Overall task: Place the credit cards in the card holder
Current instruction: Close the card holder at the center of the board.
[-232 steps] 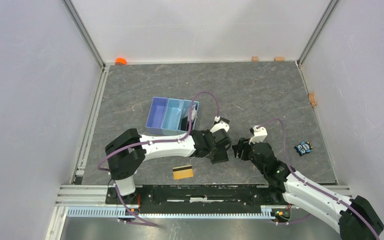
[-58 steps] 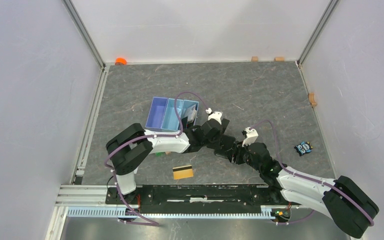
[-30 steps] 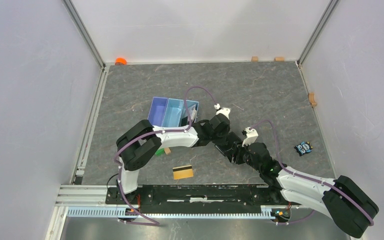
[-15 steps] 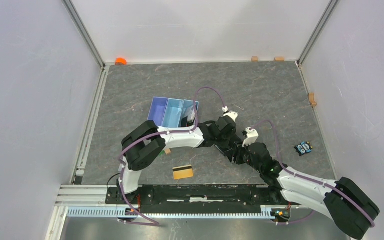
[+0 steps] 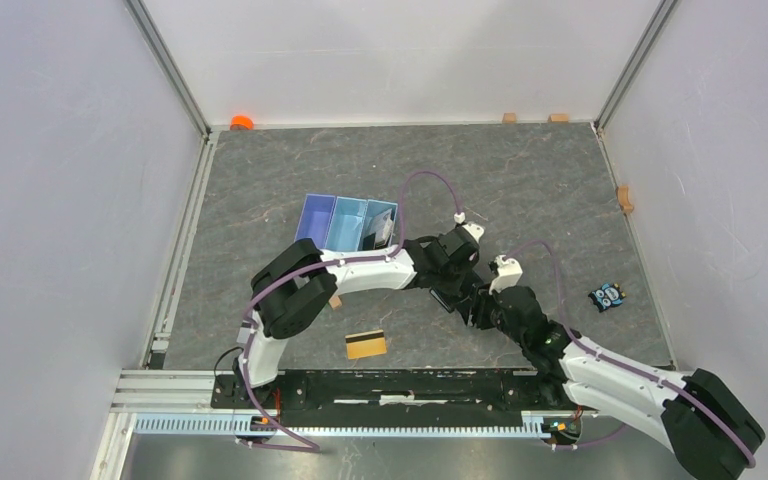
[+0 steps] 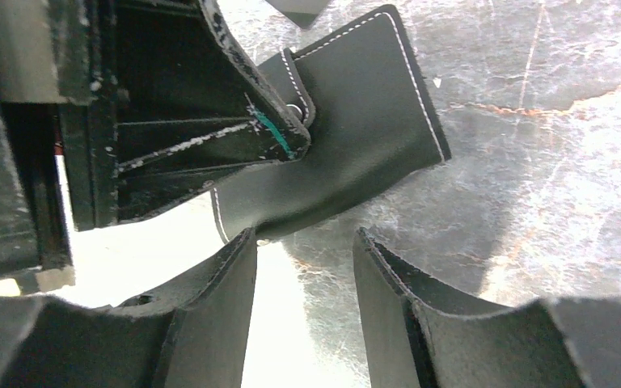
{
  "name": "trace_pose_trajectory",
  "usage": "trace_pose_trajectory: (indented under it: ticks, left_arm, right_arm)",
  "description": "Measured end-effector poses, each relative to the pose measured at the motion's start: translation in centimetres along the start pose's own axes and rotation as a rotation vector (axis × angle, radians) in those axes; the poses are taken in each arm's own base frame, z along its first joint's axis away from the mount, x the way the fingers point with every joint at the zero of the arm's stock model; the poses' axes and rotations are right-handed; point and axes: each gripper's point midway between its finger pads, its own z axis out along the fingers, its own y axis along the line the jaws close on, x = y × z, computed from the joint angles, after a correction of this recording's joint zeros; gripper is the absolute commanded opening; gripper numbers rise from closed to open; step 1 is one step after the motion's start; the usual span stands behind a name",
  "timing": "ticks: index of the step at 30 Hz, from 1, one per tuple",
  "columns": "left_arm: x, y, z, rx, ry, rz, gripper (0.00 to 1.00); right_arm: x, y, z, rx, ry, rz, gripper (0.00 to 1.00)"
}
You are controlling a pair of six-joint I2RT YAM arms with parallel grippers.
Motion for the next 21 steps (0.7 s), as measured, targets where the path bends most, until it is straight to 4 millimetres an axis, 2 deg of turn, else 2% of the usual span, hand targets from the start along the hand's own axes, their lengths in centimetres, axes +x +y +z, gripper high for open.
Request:
trace_pose_trajectory:
  ticks: [6,16,21]
  left_arm:
    - [-0.1,0.1,0.0,0.042,0.024,-0.01,0.02]
    - [-0.5,-0.1,-0.4,0.177,0.047,-0.024,0.02]
    - [-0.7,-0.3,-0.7,0.201,0.045,-0.003,0.16]
  right_arm:
    - [-0.4,-1.0,-0.4,0.065,0.007,-0.012,0.55]
    - [-1.2,-4.0,-1.6,0.201,0.03,-0.024,0.59]
    - [-2.1,-4.3,-1.9,0.219,0.024,-0.019,0.59]
